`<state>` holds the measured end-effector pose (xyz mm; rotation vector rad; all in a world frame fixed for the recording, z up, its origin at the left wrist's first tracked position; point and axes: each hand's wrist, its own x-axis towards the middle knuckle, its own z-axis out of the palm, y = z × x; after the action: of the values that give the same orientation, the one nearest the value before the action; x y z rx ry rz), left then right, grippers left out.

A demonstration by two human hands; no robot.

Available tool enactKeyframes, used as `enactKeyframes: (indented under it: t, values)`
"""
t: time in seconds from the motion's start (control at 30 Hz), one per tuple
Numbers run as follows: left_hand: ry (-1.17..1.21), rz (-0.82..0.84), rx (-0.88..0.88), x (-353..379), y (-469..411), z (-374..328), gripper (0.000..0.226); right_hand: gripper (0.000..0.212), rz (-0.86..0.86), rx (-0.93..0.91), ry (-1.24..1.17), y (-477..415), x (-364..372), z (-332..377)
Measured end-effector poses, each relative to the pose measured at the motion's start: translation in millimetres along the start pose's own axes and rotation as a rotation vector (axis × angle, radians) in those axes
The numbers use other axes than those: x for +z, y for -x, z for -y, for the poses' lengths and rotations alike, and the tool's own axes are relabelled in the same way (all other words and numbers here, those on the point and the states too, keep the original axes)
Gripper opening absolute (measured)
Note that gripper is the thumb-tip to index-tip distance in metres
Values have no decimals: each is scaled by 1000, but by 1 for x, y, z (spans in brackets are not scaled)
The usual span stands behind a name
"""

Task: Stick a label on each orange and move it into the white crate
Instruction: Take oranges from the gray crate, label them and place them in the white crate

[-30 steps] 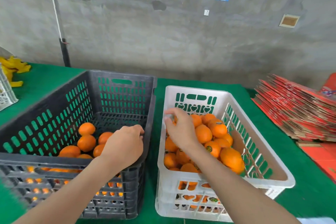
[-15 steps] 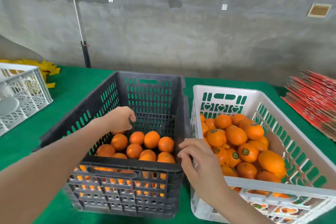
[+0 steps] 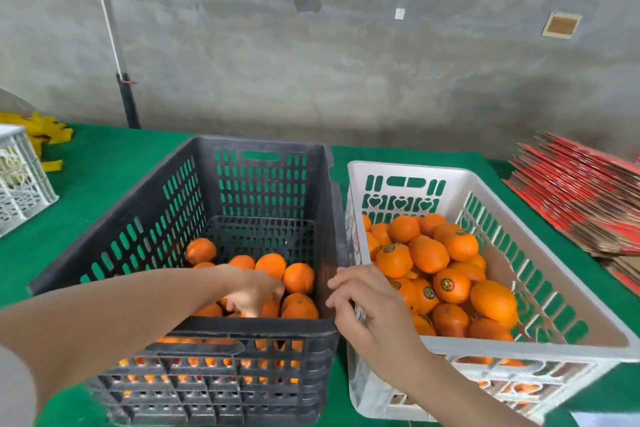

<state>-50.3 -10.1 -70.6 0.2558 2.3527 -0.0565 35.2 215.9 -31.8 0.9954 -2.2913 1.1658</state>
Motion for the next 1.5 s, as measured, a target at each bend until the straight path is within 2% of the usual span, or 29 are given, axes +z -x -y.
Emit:
enactKeyframes:
  t: [0.07, 0.13, 0.2, 0.27, 0.33, 0.4, 0.5, 0.6, 0.7, 0.83, 0.9, 0.97, 1.0, 1.03, 1.1, 1.13, 1.2, 1.23, 1.27, 1.33, 1.4, 1.43, 1.5]
  values:
    - [120, -194, 20, -17, 16, 2, 66, 21, -2, -9, -2, -1, -1, 0]
    - [397, -466, 140, -32, 36, 5, 54, 21, -6, -33, 4, -1, -2, 0]
    - [661, -676, 265, -43, 66, 3, 56, 21, -9, -47, -14, -2, -3, -1]
    - [777, -817, 346, -45, 97, -8, 64, 20, 8, -45, -19, -2, -4, -1]
    - [790, -937, 402, -40, 122, -25, 69, 12, 37, -38, -8, -2, -5, -1]
    - [791, -1027, 429, -29, 141, -44, 71, 9, 73, 17, -34, -3, -9, 1]
    - [768, -1126, 391, -9, 157, -73, 73, 38, 114, 181, -250, -6, -24, 7]
    - [771, -1152, 337, 8, 165, -99, 67, 59, 101, 173, -400, -1, -40, 19]
    - [802, -1170, 368, 22, 169, -123, 65, 61, 153, 115, -476, 12, -54, 29]
    - [634, -1321, 414, 40, 166, -156, 70, 62, 202, 350, -786, 36, -69, 32]
    - [535, -1361, 464, 54, 159, -172, 73, 61, 194, 409, -747, 50, -74, 28]
    - [597, -1290, 461, 70, 150, -186, 71, 60, 157, 362, -614, 67, -78, 22]
    - [730, -1187, 436, 78, 147, -192, 69, 63, 161, 340, -568, 76, -80, 18]
    - [957, -1065, 429, 84, 144, -196, 63, 66, 175, 328, -530, 85, -81, 14]
    - [1488, -816, 439, 91, 138, -206, 35, 67, 195, 324, -485, 101, -84, 4]
    - [1676, -673, 407, 93, 136, -209, 28, 67, 199, 316, -470, 107, -86, 0]
    - [1876, -380, 359, 94, 129, -215, 45, 66, 220, 292, -425, 116, -86, -3]
    - [1912, -297, 368, 94, 126, -217, 50, 65, 241, 282, -402, 118, -85, -4]
    - [1925, -266, 389, 95, 123, -219, 52, 65, 266, 267, -379, 120, -83, -5]
    - [1932, -322, 371, 102, 117, -220, 58, 70, 332, 261, -340, 125, -75, -14]
    - [1903, -421, 270, 112, 112, -215, 66, 78, 413, 358, -311, 132, -67, -30]
    - [1895, -460, 211, 118, 108, -211, 67, 74, 460, 419, -280, 137, -63, -39]
    - [1936, -480, 127, 129, 105, -202, 60, 53, 599, 491, -150, 149, -54, -56]
